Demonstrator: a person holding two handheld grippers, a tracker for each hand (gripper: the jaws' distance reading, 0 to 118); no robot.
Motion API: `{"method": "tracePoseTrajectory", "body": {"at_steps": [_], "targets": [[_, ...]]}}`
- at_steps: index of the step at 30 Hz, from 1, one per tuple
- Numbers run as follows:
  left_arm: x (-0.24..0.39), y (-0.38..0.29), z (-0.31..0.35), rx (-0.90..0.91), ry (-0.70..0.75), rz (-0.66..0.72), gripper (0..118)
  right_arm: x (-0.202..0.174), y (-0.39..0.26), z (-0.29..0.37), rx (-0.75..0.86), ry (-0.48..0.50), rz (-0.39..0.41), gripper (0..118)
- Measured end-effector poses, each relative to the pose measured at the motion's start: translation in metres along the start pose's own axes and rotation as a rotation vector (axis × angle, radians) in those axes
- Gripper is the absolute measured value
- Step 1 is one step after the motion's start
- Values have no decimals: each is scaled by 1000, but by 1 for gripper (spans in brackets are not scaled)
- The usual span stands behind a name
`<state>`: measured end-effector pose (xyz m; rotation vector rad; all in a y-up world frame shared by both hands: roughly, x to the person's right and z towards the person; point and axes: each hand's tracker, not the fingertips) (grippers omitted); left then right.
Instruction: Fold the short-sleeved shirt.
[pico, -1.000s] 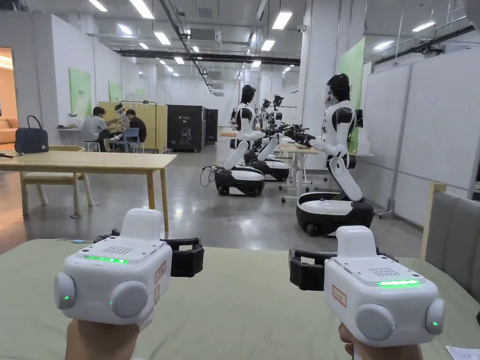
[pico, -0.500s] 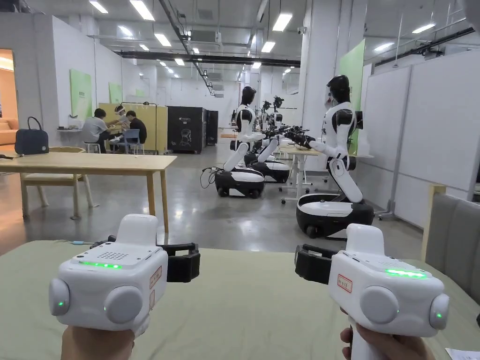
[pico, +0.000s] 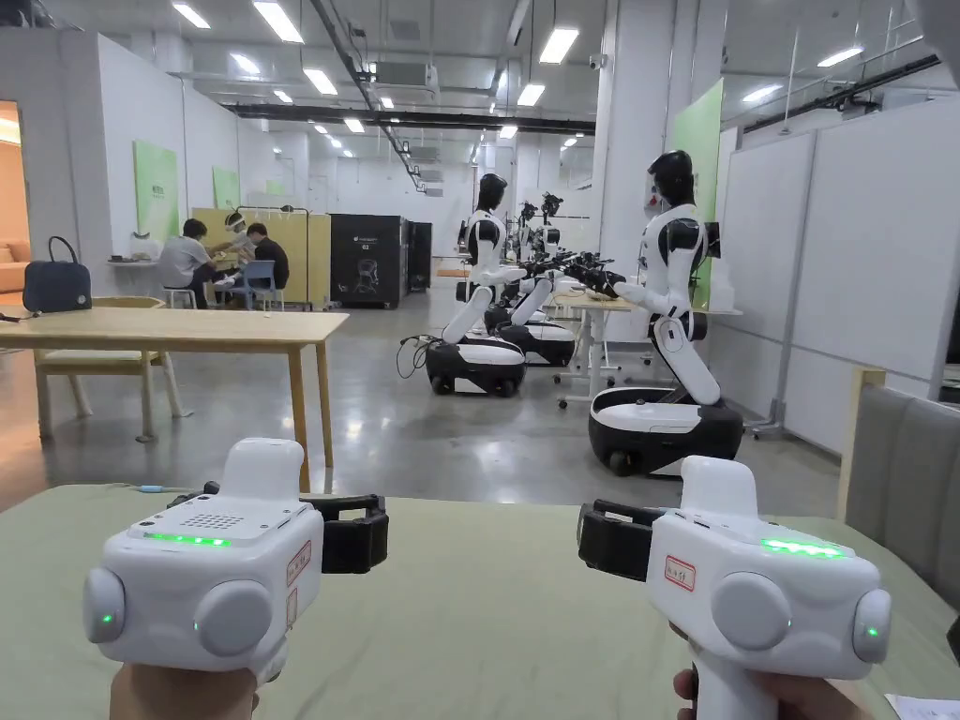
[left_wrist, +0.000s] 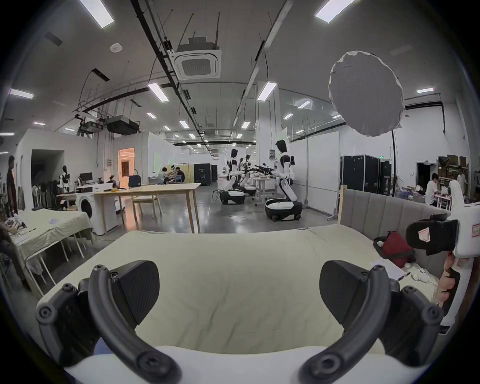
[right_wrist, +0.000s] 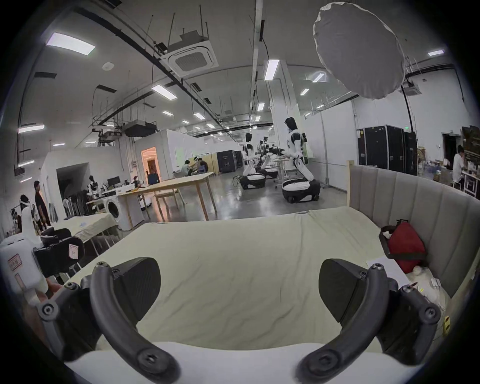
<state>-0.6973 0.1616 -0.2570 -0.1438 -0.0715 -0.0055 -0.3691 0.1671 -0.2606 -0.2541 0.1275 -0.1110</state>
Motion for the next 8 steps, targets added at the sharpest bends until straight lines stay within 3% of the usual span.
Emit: {"method": "tracePoseTrajectory", "body": {"at_steps": [8], "targets": [[-2, 0, 1, 7, 6, 9, 118, -3, -4, 3, 12, 14, 14, 118]]}}
